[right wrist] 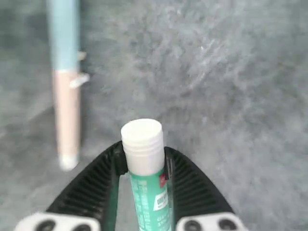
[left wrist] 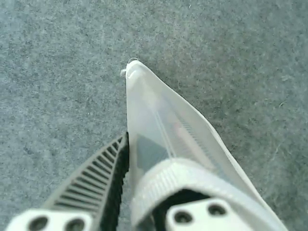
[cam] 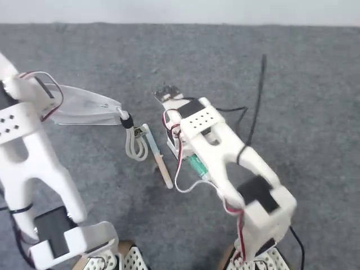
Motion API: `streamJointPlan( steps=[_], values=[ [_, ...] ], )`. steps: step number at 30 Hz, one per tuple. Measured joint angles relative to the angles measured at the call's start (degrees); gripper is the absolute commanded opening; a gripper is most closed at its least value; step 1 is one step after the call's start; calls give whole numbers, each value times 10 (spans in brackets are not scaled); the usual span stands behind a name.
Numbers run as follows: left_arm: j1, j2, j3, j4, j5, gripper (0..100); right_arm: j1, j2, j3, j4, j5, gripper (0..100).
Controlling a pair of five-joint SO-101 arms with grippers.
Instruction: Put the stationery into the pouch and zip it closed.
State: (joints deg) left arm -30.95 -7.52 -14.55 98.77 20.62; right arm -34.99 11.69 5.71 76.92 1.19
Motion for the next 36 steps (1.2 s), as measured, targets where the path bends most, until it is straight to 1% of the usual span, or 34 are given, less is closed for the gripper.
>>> streamJointPlan(
  steps=[4, 8, 12, 19, 22, 26, 30, 36],
  values=[
    [0, 0, 0, 0, 0, 13, -10, -98, 0, 56, 0, 6],
    [0, 0, 0, 0, 0, 13, -7, -158, 0, 80, 0, 6],
    [0, 0, 0, 0, -2, 13, -21, -175, 0, 83, 0, 6],
    [0, 0, 0, 0, -15, 13, -78, -176, 0, 83, -3, 6],
    [0, 0, 0, 0, -16, 13, -83, -177, 11, 90, -28, 6],
    [0, 0, 0, 0, -16, 13, -85, -223, 41, 91, -34, 6],
    [0, 0, 2, 0, -16, 13, -83, -304, 106, 55, -36, 6],
    [-1, 0, 25, -11, -16, 13, -85, -447, 250, -82, -37, 6]
  ],
)
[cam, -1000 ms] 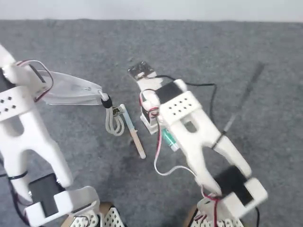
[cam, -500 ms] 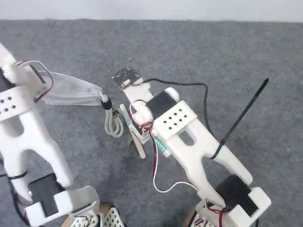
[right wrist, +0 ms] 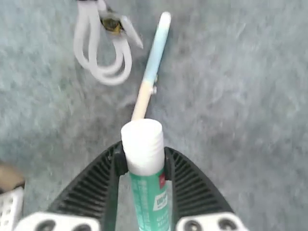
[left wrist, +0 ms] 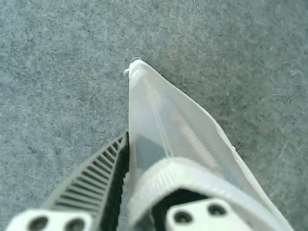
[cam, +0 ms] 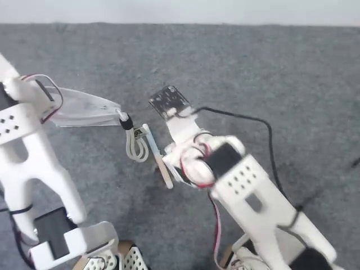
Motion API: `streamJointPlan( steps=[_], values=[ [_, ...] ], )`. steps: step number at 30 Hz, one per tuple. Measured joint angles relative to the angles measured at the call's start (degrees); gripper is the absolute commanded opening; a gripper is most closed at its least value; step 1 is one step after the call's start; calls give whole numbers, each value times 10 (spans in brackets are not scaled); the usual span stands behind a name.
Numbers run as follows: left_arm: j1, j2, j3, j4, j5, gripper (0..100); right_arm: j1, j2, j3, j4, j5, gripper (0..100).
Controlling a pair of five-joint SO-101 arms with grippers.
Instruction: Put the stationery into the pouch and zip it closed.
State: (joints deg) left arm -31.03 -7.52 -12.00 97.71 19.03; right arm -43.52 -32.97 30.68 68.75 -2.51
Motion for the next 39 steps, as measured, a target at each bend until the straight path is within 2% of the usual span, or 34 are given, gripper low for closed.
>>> streamJointPlan(
  steps=[4, 14, 24, 30, 39],
  values=[
    [0, 0, 0, 0, 0, 13, -1, -84, 62, -63, -7, 6],
    [0, 0, 0, 0, 0, 13, 1, -233, 148, -163, -126, 6],
    [0, 0, 0, 0, 0, 13, -2, -316, 172, -373, -212, 6],
    [0, 0, 0, 0, 0, 13, -53, -318, 172, -511, -185, 6],
    [0, 0, 1, 0, 0, 13, -95, -286, 172, -722, -64, 6]
  ],
)
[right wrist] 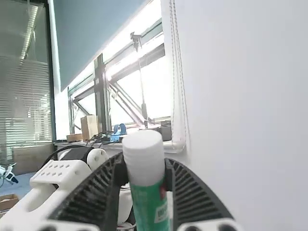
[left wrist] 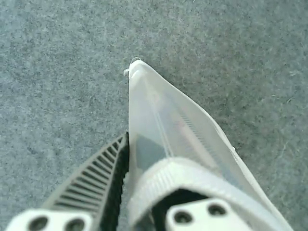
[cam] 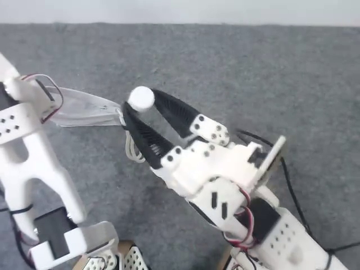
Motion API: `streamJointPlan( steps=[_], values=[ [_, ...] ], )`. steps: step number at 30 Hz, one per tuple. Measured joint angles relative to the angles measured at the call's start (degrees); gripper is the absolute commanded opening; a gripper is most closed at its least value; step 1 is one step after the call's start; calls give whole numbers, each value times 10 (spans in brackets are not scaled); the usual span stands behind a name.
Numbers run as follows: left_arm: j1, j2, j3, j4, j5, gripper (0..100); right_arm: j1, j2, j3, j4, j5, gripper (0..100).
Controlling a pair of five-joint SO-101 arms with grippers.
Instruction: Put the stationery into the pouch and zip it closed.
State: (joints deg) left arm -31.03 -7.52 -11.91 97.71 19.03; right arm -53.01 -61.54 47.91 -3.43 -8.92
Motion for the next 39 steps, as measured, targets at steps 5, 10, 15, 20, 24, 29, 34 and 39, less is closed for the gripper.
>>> streamJointPlan(
  steps=[5, 10, 15, 20, 24, 29, 34, 39],
  values=[
    [0, 0, 0, 0, 0, 13, 2, 82, 0, -90, 15, 6],
    [0, 0, 0, 0, 0, 13, 1, 154, 32, -167, 18, 6],
    [0, 0, 0, 0, 0, 13, 0, 222, 53, -276, 18, 6],
    [0, -1, 10, -1, -1, 13, 0, 313, 47, -353, 18, 6],
    [0, -1, 10, -1, -1, 13, 0, 398, 8, -386, 20, 6],
    [0, -1, 10, -1, -1, 13, 0, 465, -47, -396, 21, 6],
    [0, -1, 10, -1, -1, 13, 0, 475, -62, -396, 21, 6],
    [0, -1, 10, -1, -1, 13, -4, 482, -62, -397, 21, 6]
  ],
)
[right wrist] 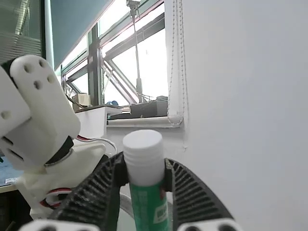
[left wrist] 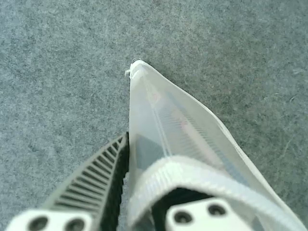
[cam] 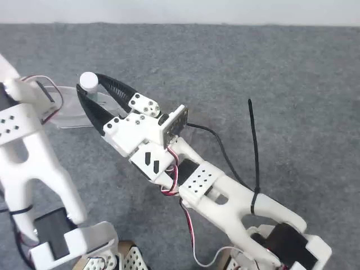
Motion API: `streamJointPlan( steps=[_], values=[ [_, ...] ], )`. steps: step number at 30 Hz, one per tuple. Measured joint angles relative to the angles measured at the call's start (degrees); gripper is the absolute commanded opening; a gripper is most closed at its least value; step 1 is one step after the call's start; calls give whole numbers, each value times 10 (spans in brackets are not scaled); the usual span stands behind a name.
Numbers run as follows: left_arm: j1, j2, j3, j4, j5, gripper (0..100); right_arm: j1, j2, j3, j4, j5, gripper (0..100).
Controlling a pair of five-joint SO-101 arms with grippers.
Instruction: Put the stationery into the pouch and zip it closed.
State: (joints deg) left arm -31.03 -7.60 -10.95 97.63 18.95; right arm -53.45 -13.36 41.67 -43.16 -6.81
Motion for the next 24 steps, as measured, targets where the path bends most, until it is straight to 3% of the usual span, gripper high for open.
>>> streamJointPlan(
  steps=[14, 20, 24],
  values=[
    [0, 0, 4, 0, 0, 13, -11, 103, 0, -47, 0, 9],
    [0, -1, 9, -9, 0, 13, -11, 103, 5, -48, 0, 194],
    [0, -1, 16, -15, 0, 13, -12, 102, 18, -50, 0, 208]
  ],
)
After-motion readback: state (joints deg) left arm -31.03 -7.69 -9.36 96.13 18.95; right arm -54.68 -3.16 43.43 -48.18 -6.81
